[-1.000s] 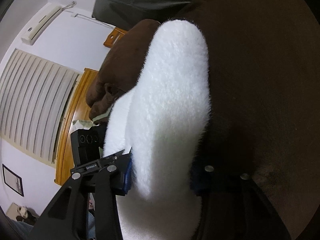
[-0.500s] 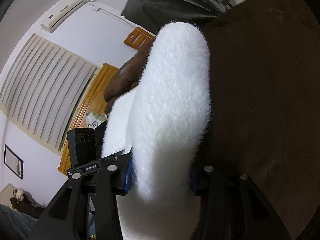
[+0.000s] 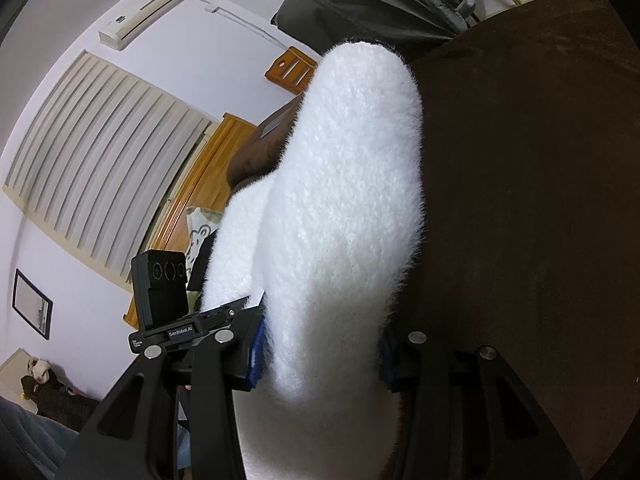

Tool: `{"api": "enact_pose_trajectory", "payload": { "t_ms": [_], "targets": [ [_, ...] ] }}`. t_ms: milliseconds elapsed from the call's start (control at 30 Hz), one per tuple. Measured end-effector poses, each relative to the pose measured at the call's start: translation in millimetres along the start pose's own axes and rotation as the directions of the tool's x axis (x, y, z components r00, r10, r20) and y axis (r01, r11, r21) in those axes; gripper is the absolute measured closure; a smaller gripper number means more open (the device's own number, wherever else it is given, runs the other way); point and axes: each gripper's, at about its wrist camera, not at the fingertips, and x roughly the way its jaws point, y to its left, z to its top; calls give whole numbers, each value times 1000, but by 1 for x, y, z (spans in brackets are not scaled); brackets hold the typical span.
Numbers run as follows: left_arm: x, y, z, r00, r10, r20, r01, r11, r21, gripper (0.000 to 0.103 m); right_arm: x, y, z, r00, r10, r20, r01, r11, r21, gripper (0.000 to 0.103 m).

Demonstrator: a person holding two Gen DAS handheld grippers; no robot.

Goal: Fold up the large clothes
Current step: 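Lift the folded cardigan with both grippers and carry it toward the clothes stack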

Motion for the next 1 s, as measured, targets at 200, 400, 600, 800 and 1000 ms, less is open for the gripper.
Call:
{"api": "enact_pose_trajectory", "payload": {
  "t_ms": [200,400,600,800,1000],
  "targets": [
    [-7,-2,-8,1000,5,9,-5,1000,-13,62,5,3,0,1000,6,-10,-6,1000,-2,61],
    [-19,4,-7,999,15,30,-14,1000,-27,62,16,8,11,999,19,-39,-20,1000,-23,60],
    [-58,23,-14,995,56,84,-50,996,-72,62,41,30,24,995,57,-83,-63,996,-66,60],
    [-110,53,-22,981,131,142,-111,984,-141,62,90,67,38,980,118,-158,-137,984,-115,60],
    [-172,93,-34,956,228,182,-188,958,-216,62,164,116,46,944,199,-265,-245,957,-154,60]
  ]
}}
